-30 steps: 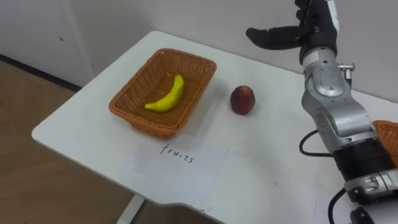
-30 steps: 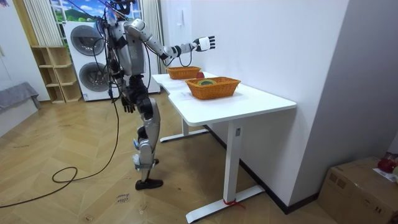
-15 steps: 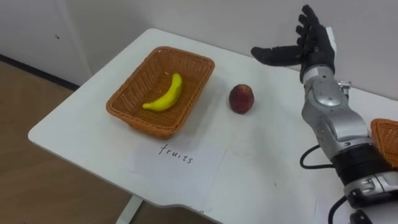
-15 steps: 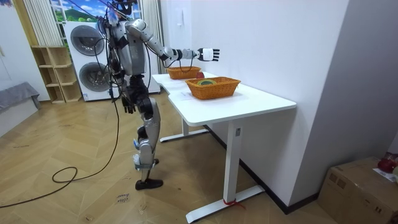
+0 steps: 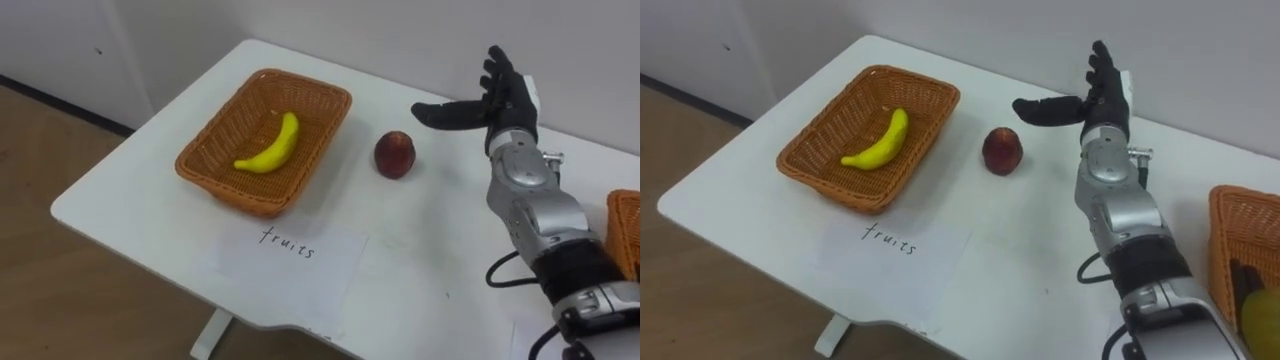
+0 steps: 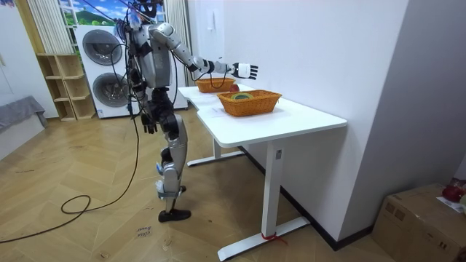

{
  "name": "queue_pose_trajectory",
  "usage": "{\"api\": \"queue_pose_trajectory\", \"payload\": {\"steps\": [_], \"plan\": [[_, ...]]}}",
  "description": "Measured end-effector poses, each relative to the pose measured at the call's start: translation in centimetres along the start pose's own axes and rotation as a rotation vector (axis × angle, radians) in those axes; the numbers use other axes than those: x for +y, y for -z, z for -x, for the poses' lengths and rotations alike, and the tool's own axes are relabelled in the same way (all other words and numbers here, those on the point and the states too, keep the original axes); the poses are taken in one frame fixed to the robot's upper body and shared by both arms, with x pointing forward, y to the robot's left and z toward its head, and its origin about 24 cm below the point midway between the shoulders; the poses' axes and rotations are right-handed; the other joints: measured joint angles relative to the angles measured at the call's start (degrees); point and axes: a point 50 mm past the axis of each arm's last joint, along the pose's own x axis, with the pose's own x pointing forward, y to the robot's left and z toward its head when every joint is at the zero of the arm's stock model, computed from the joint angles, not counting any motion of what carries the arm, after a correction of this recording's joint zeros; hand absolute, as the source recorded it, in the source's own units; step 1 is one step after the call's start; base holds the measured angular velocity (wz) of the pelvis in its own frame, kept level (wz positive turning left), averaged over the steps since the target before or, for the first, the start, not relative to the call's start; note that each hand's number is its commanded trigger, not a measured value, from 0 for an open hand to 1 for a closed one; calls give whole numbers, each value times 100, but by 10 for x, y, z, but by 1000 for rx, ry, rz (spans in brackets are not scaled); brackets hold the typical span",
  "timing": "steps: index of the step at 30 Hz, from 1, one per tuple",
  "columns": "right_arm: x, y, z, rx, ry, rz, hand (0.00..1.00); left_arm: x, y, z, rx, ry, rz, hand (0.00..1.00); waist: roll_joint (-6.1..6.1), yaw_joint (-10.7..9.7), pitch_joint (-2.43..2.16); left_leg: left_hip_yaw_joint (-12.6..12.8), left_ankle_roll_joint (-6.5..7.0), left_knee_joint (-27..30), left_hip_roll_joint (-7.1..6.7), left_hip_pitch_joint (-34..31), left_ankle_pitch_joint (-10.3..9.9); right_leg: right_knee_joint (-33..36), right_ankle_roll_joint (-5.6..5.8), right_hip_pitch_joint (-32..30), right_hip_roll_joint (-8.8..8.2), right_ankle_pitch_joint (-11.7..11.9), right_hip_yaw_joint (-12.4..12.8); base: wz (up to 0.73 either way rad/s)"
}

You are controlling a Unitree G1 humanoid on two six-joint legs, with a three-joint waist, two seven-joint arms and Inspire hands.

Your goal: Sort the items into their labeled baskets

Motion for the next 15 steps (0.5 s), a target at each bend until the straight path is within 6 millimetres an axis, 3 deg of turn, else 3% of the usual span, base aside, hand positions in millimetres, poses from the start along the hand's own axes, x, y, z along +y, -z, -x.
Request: {"api": "queue_pose_trajectory", "payload": {"steps": [15], "plan": [[14, 3, 3, -5, -90, 44, 0, 3, -9, -1, -33, -11, 6, 0, -55, 98, 1, 103, 2, -13, 34, -95, 0, 83, -1, -195, -6, 0, 76, -4]]}}
